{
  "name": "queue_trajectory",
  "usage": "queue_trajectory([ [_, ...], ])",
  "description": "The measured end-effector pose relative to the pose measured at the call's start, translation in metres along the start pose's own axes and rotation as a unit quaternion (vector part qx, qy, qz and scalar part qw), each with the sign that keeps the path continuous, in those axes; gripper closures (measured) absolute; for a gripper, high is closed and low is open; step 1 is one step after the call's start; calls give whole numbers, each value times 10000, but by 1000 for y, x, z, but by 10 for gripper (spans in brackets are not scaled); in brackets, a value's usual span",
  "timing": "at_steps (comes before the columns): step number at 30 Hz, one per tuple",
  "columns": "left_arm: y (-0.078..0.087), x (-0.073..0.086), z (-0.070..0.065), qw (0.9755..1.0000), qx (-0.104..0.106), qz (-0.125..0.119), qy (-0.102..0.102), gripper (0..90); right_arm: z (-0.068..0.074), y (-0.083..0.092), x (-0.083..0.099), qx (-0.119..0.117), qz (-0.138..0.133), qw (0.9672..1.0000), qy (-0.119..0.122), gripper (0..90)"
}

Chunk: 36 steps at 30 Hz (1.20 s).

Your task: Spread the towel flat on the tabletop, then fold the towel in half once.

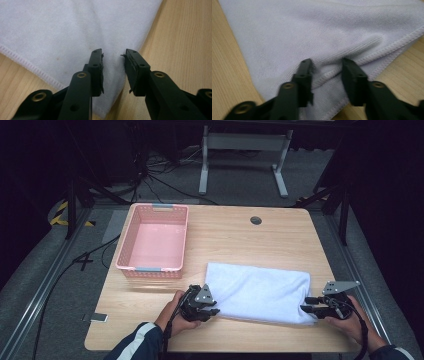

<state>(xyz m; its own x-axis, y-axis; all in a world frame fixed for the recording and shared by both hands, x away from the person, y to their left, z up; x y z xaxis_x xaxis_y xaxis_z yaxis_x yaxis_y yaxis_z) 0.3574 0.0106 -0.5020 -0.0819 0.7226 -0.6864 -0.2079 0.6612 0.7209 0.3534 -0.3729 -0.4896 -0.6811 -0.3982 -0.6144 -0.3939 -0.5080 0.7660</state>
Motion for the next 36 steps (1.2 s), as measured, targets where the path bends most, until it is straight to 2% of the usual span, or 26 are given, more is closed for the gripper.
queue_trajectory([
  [1,0,1,0,10000,-7,-40,47,708,0,1,1,-5,-16,10000,-11,801],
  [2,0,1,0,9999,-53,-72,122,725,-1,4,1,87,-61,9999,16,845],
  [5,1,2,0,9999,-105,-34,87,745,-4,11,1,221,-165,9996,-24,862],
  [6,1,3,0,9999,-123,-12,91,745,-6,16,2,310,-229,9992,-79,863],
  [7,1,3,0,9999,-112,-27,89,744,-9,25,4,344,-334,9985,-271,860],
  [8,1,3,0,9999,-112,-27,89,741,-11,29,6,354,-374,9981,-348,860],
  [10,1,3,-1,9999,-101,-67,120,737,-12,30,8,388,-327,9979,-391,857],
  [11,2,3,-2,9999,-92,-68,78,710,-11,28,14,384,-38,9983,-433,807],
  [12,2,3,-2,9999,-92,-68,78,694,-11,28,14,384,-38,9983,-433,807],
  [13,3,4,-4,9999,-90,-54,51,669,-14,25,17,582,60,9972,-467,673],
  [14,5,4,-6,9999,-109,-64,80,669,-14,25,17,582,60,9972,-467,673],
  [15,9,4,-7,9997,-147,-118,161,559,-17,28,15,606,-41,9973,-417,595],
  [16,12,4,-7,9994,-227,-138,214,559,-17,28,15,606,-41,9973,-417,595],
  [17,19,6,-6,9974,-534,-188,444,498,-17,29,12,664,-103,9968,-435,542],
  [18,22,7,-5,9958,-664,-260,572,404,-16,32,4,668,-319,9965,-396,487],
  [20,28,12,-1,9911,-915,-329,906,285,-9,33,-11,567,-537,9967,-231,448],
  [21,28,13,-1,9909,-888,-300,964,248,-2,31,-23,549,-606,9967,-12,436],
  [23,23,17,2,9896,-911,-217,1091,201,10,24,-41,358,-635,9969,290,427],
  [27,15,19,7,9878,-998,-35,1192,175,41,-8,-96,-107,-776,9936,820,400],
  [29,13,18,7,9871,-989,-93,1257,171,53,-28,-119,-231,-701,9921,1015,381],
  [31,12,18,7,9882,-979,-70,1179,168,65,-46,-139,-385,-626,9905,1160,387],
  [32,11,19,8,9878,-998,-50,1190,161,68,-53,-146,-387,-590,9906,1174,390],
  [34,10,20,8,9873,-1004,11,1231,162,82,-74,-165,-608,-518,9883,1300,390],
  [36,9,21,10,9875,-1012,27,1208,159,90,-94,-180,-629,-329,9884,1342,388],
])
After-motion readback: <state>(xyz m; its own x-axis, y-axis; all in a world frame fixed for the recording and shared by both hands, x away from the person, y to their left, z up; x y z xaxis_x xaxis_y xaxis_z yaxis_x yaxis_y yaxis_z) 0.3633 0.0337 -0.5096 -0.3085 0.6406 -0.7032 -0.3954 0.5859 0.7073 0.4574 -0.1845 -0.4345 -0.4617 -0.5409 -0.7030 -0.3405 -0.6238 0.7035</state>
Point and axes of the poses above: each handheld gripper's, and its own axes: y roughly backward along the jaws, x roughly out of its underside, z roughly to its left, the point moved 6 cm from there along -y, roughly forward along the jaws, and after that the axes turned 11 degrees about -y, right-handed, at the moved point
